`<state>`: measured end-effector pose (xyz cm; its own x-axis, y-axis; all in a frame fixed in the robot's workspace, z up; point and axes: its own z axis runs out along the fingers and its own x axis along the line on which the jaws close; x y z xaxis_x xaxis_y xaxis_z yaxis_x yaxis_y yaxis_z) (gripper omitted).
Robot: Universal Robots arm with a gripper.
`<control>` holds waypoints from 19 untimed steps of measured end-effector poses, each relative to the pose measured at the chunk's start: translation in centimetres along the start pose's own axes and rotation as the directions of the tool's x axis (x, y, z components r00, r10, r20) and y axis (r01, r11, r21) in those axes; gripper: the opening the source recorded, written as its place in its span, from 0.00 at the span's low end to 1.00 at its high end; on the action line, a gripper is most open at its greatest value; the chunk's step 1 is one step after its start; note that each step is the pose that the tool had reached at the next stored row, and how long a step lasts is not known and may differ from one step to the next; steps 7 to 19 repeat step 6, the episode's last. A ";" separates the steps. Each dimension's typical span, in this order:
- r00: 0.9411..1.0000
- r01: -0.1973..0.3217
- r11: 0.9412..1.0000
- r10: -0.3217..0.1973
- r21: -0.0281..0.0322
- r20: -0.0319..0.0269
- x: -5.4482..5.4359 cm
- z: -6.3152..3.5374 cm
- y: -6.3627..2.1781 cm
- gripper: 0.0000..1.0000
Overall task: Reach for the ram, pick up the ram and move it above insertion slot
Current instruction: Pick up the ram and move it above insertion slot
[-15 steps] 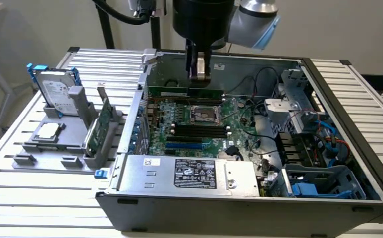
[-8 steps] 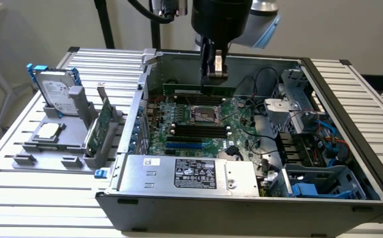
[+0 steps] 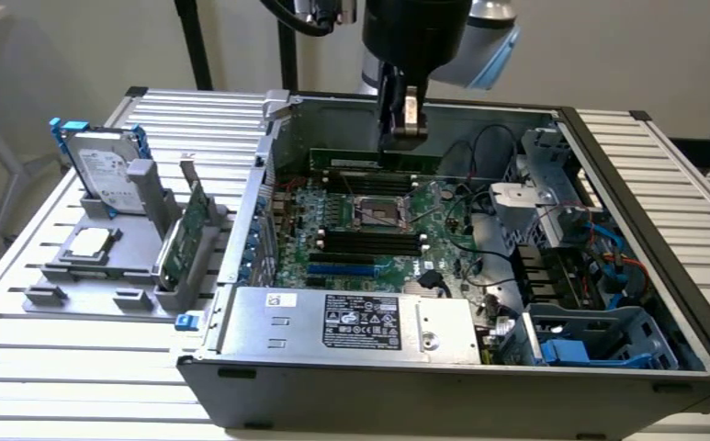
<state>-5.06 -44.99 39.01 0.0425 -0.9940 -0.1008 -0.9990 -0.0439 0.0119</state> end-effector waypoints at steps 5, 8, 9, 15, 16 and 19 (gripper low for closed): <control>1.000 -0.001 1.000 0.001 0.000 0.000 0.0 0.00 0.00 0.13; 1.000 -0.001 1.000 0.001 0.000 0.000 0.0 0.00 0.00 0.13; 1.000 -0.001 1.000 0.001 0.000 0.000 0.0 0.00 0.00 0.13; 1.000 -0.001 1.000 0.001 0.000 0.000 0.0 0.00 0.00 0.13; 1.000 -0.001 1.000 0.001 0.000 0.000 0.0 0.00 0.00 0.13; 1.000 -0.001 1.000 0.001 0.000 0.000 0.0 0.00 0.00 0.13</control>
